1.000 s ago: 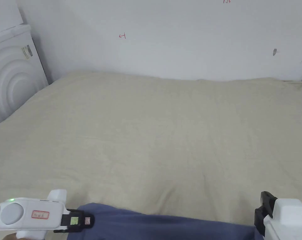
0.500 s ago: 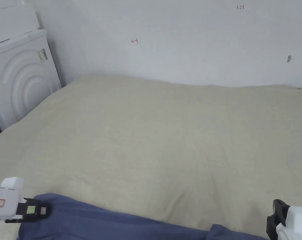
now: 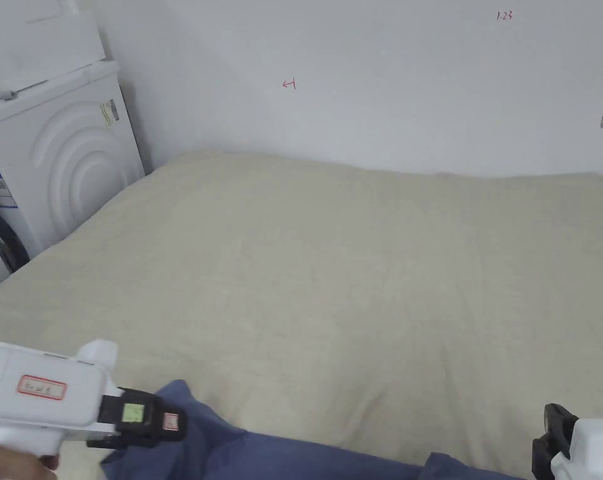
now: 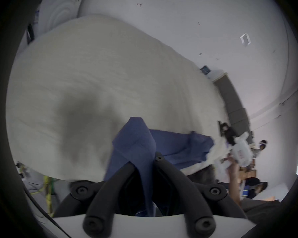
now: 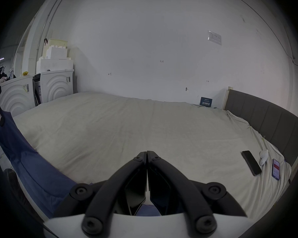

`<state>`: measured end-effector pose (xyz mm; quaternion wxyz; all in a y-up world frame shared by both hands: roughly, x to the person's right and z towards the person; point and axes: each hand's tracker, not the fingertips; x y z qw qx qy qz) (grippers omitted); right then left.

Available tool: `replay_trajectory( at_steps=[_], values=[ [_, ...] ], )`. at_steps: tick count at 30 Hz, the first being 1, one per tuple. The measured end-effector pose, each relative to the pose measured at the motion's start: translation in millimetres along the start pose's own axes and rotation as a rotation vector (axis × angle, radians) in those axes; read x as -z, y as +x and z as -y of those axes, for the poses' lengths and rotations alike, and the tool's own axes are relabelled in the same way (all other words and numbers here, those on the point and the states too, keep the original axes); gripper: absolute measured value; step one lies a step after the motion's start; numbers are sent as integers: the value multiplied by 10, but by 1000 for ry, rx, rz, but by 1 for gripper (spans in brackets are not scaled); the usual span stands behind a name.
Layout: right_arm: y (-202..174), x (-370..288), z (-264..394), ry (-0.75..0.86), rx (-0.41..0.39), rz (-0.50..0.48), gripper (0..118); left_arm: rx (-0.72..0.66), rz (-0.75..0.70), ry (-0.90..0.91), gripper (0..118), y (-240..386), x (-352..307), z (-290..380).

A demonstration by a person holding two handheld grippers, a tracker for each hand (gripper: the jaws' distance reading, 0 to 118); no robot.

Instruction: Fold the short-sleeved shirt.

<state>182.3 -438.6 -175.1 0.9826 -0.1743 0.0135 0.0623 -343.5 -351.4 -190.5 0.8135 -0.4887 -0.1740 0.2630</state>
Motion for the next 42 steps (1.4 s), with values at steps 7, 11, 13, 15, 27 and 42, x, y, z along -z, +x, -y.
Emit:
replay_trajectory(
  at_steps=[7, 11, 13, 15, 27, 42],
  values=[
    [47, -34, 35, -9, 1, 0, 0, 21, 32, -46, 0, 432, 857, 111],
    [105, -68, 55, -14, 1, 11, 0, 4, 31, -116, 0, 499, 1439, 200],
    [129, -79, 63, -18, 1, 19, 0, -10, 5, -145, 0, 567, 1667, 300],
    [156, -94, 76, -22, -1, 27, 0, -32, -22, -169, 0, 533, 1873, 335],
    [136, -107, 124, -35, 4, 29, 0, 24, -23, -82, 59, 531, 1765, 407],
    [30, -97, 169, -42, 13, -2, 0, 25, 166, 17, 16, 169, 1760, 748]
  ],
)
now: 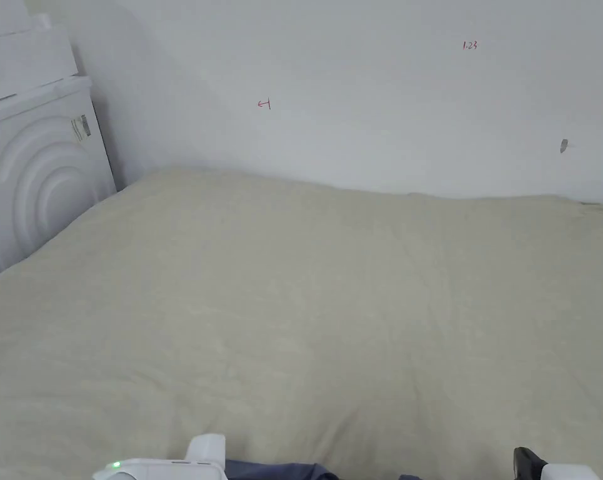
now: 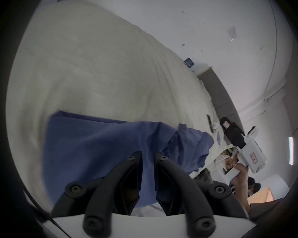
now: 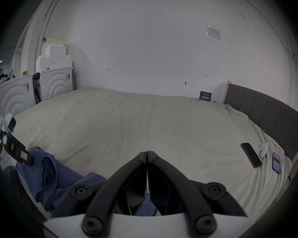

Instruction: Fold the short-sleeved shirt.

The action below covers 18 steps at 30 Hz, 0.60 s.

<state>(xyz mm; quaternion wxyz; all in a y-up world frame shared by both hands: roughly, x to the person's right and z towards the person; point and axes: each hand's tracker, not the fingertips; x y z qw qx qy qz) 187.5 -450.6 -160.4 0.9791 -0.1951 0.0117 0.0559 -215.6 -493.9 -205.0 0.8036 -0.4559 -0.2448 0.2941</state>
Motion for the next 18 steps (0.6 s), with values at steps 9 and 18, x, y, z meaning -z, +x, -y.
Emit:
replay_trajectory(
  at_steps=[9, 18],
  values=[
    [97, -65, 22, -7, -8, 21, 0, -49, 17, -25, 8, -18, 693, 77],
    [97, -65, 30, -14, 1, 19, 0, -87, 1, -40, 6, 56, 619, -35]
  ],
)
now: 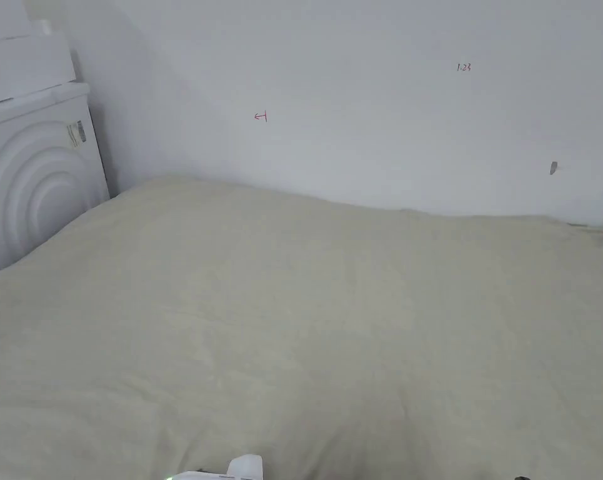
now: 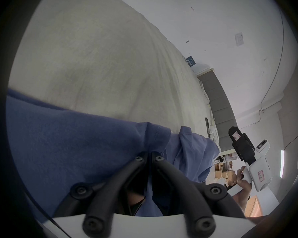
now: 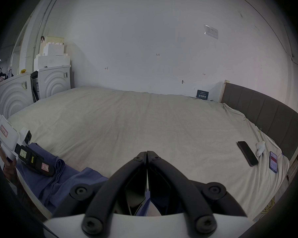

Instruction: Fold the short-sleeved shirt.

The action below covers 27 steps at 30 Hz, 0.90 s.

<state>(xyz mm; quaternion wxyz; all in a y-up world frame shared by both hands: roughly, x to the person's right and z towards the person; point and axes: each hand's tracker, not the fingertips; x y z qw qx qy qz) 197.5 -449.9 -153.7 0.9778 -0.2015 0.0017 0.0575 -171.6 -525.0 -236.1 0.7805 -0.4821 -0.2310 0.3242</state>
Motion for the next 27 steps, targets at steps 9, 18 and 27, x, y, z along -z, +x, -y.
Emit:
replay_trajectory(
  at_steps=[9, 18, 27],
  values=[
    [-39, 17, -22, 5, -10, -27, 0, 70, -56, 207, 24, -360, -1270, -139],
    [-109, 24, -24, 1, -11, -45, 0, 30, -156, 125, 83, -990, -1481, -87],
    [-166, 47, -9, -6, -11, -54, 0, 70, -154, 94, 71, -781, -1159, -113]
  ],
)
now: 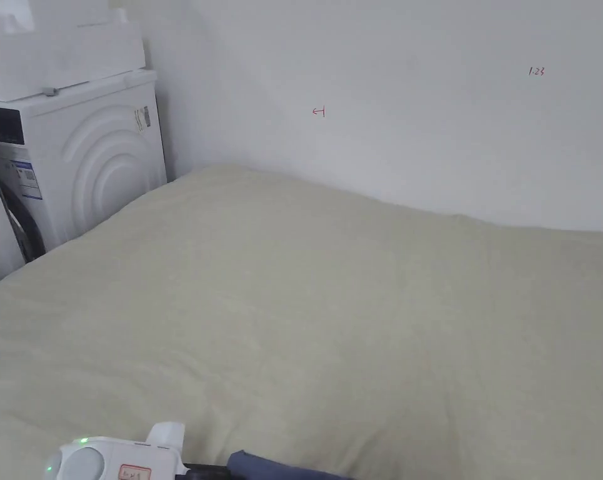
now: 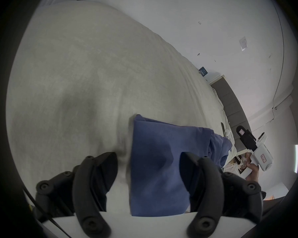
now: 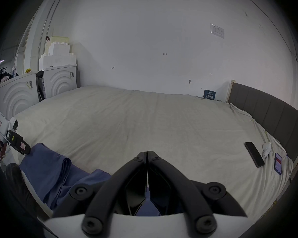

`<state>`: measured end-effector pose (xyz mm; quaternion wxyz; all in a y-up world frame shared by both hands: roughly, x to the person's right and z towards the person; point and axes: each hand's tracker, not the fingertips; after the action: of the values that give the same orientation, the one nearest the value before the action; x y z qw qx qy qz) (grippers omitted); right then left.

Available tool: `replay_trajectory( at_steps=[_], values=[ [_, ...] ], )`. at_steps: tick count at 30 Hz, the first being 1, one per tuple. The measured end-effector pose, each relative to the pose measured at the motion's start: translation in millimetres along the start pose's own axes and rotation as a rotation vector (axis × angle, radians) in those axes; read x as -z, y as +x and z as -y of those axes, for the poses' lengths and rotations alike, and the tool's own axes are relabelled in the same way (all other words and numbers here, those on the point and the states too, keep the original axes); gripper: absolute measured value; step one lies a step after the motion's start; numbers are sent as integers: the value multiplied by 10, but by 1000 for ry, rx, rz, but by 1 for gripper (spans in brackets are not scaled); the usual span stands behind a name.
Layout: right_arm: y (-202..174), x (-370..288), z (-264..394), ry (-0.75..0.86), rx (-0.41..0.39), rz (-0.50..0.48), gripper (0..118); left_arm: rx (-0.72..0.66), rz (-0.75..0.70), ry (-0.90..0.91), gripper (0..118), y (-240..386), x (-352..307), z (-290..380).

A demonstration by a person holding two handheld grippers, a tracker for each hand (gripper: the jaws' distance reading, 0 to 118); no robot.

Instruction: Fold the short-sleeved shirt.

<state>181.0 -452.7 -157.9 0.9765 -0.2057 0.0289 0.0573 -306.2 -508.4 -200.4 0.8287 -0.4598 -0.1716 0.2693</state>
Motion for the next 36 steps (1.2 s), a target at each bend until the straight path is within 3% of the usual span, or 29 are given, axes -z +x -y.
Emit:
replay_trajectory(
  at_steps=[2, 4, 7, 9, 11, 13, 20, 25, 31, 36],
  values=[
    [-12, -4, -2, 1, 3, -3, 0, 79, -15, -37, 48, 47, 105, -14],
    [-21, -10, -5, 0, 8, -3, 0, 129, -69, -55, 43, 140, 217, 32],
    [-18, -26, 2, 2, 13, -5, 0, 96, -72, -37, 13, 221, 228, 37],
    [-9, -32, 6, 0, 11, -3, 0, 85, -47, -43, 10, 202, 229, 24],
    [16, -36, 9, 2, 11, 1, 0, 169, -99, -66, 7, 273, 225, 34],
    [44, -44, 9, 2, 14, 4, 0, 129, -79, -62, 5, 285, 160, -15],
    [143, -74, -15, 10, 13, 22, 0, 179, -65, -47, 3, 386, -154, -191],
    [192, -74, -33, 17, 19, 31, 0, 238, -154, -13, 2, 487, -451, -319],
    [234, -67, -48, 20, 15, 34, 0, 259, -375, 4, 2, 594, -840, -437],
    [240, -54, -39, 21, 20, 32, 0, 289, -363, -15, 2, 961, -948, -385]
  ],
)
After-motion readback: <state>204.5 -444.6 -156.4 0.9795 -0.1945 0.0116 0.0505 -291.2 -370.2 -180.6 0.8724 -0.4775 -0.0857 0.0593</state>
